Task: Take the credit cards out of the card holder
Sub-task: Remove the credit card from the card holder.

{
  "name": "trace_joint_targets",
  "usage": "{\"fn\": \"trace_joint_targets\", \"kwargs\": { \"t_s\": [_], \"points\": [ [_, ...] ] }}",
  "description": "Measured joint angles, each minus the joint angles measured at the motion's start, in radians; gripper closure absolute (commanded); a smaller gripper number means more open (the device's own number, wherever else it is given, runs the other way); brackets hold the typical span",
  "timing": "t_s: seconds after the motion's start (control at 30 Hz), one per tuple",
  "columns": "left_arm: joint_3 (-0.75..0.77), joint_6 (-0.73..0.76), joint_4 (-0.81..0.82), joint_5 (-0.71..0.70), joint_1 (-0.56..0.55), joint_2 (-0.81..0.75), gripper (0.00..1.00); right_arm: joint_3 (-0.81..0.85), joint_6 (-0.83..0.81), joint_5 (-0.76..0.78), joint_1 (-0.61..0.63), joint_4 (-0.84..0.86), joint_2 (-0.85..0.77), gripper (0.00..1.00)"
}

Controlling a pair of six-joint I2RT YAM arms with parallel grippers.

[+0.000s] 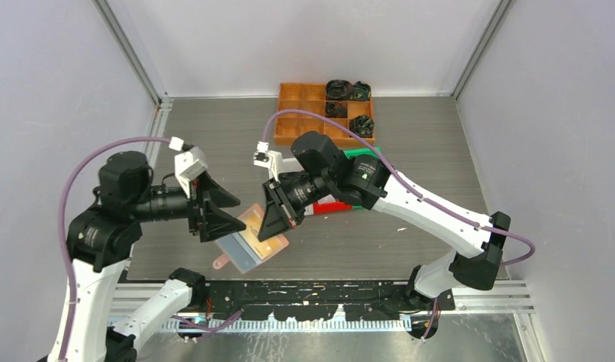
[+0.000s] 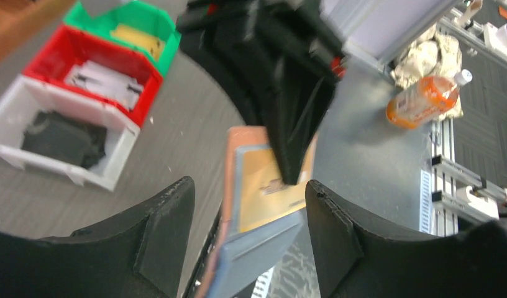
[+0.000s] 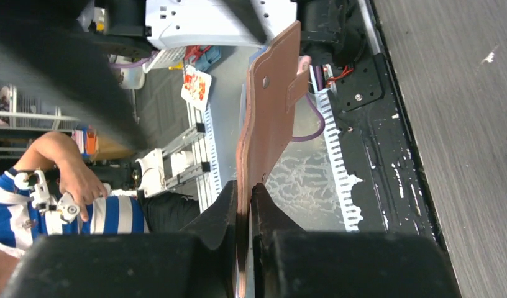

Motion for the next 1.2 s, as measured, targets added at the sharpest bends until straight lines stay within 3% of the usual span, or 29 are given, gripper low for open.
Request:
{"fn": "trace_joint_targets", "kwargs": {
  "t_s": [0.27, 0.43, 0.53, 0.6, 0.67, 0.73, 0.83, 1.0, 1.07, 1.2],
  "points": [
    [-0.089, 0.114, -0.100, 0.034, 0.000, 0.003, 0.39, 0.087, -0.068, -0.029, 0.036, -0.066, 0.022, 0.99],
    [-0.112, 0.087, -0.098, 0.098, 0.000, -0.011, 0.53, 0.153, -0.098, -0.040, 0.038, -0.086, 0.070, 0.99],
    [-0.133, 0.054, -0.095, 0.131, 0.000, -0.010, 0.70, 0.175, -0.113, -0.041, 0.042, -0.101, 0.089, 0.98],
    [-0.140, 0.032, -0.093, 0.146, 0.000, -0.007, 0.83, 0.178, -0.122, -0.043, 0.043, -0.108, 0.094, 0.92],
    [-0.140, 0.013, -0.089, 0.162, 0.000, -0.006, 0.95, 0.178, -0.128, -0.043, 0.042, -0.112, 0.094, 0.74],
    [-0.140, -0.022, -0.076, 0.174, 0.000, -0.008, 1.00, 0.168, -0.128, -0.046, 0.041, -0.097, 0.089, 0.63],
    [-0.154, -0.102, -0.003, 0.177, 0.000, -0.021, 1.00, 0.058, -0.096, -0.051, 0.041, 0.043, 0.033, 0.52],
    [-0.225, -0.340, 0.232, 0.143, 0.000, -0.069, 1.00, -0.280, 0.041, -0.026, 0.026, 0.435, -0.178, 0.48],
    [-0.238, -0.423, 0.306, 0.118, -0.001, -0.082, 1.00, -0.396, 0.095, 0.011, 0.020, 0.597, -0.264, 0.53],
    [-0.237, -0.561, 0.438, 0.060, -0.005, -0.089, 1.00, -0.608, 0.212, 0.143, 0.014, 0.954, -0.396, 0.73]
  ]
}}
